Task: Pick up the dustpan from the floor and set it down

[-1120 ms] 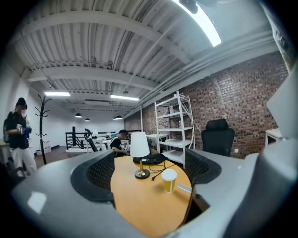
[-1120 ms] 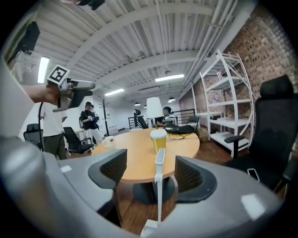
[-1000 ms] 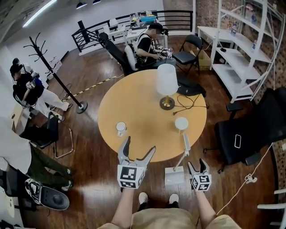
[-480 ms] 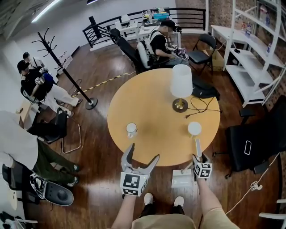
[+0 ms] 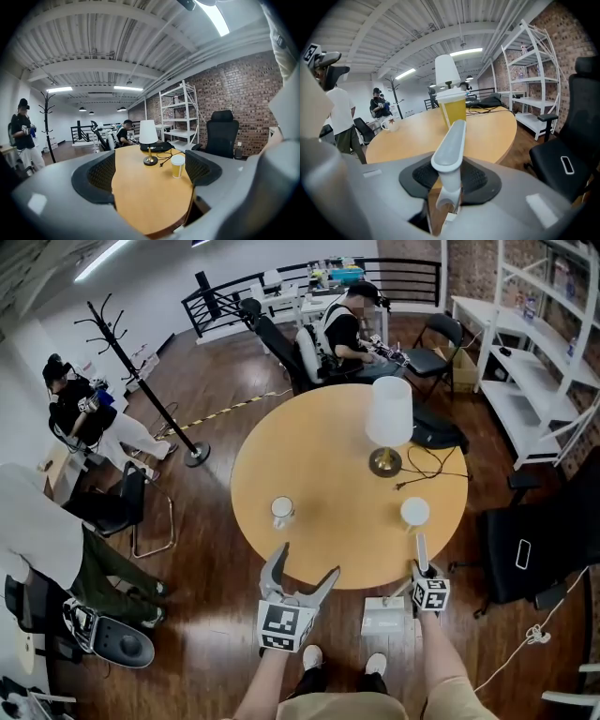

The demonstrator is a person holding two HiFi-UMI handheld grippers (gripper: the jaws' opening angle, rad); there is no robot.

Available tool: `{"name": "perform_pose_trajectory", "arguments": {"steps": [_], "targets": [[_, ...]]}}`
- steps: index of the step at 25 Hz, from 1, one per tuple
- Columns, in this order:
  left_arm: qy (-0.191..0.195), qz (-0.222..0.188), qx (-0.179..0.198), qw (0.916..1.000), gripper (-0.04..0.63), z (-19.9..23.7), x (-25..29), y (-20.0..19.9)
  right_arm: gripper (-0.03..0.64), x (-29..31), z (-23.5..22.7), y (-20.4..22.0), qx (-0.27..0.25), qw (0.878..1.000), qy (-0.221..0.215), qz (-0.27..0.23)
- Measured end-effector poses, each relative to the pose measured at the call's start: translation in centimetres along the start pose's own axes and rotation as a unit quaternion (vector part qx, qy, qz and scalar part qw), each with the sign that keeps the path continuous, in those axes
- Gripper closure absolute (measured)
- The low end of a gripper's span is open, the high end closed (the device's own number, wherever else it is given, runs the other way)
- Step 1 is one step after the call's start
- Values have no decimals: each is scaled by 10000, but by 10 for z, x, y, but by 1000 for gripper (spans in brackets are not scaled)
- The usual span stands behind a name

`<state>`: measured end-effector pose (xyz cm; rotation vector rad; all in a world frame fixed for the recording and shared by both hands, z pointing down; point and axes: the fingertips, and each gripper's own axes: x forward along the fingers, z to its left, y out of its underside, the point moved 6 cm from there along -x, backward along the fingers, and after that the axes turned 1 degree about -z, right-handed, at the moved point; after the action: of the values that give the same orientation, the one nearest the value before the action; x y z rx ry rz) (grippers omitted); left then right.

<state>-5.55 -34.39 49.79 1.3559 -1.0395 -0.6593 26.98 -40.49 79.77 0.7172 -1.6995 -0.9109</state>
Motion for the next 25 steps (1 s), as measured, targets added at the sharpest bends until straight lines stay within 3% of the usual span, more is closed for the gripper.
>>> {"name": "perform_pose_trajectory", "arguments": {"steps": [7,14,19,25], "targets": [[161,-74,-66,9998,152,-9,0,-3,503,-39,14,3,-246,9995,127,-136],[375,-274,-159,9988,155,-25,-1,-11,506,-105,23,-5,-387,9961,482,-634],[447,-422,-196,9979,155,-32,-9,-16,515,-153,43,-43,-599,9896,709,-1102],[-72,-738,-402,9964,158,-18,-21,-30,514,-201,77,-120,-642,9737,713,-2065]]}}
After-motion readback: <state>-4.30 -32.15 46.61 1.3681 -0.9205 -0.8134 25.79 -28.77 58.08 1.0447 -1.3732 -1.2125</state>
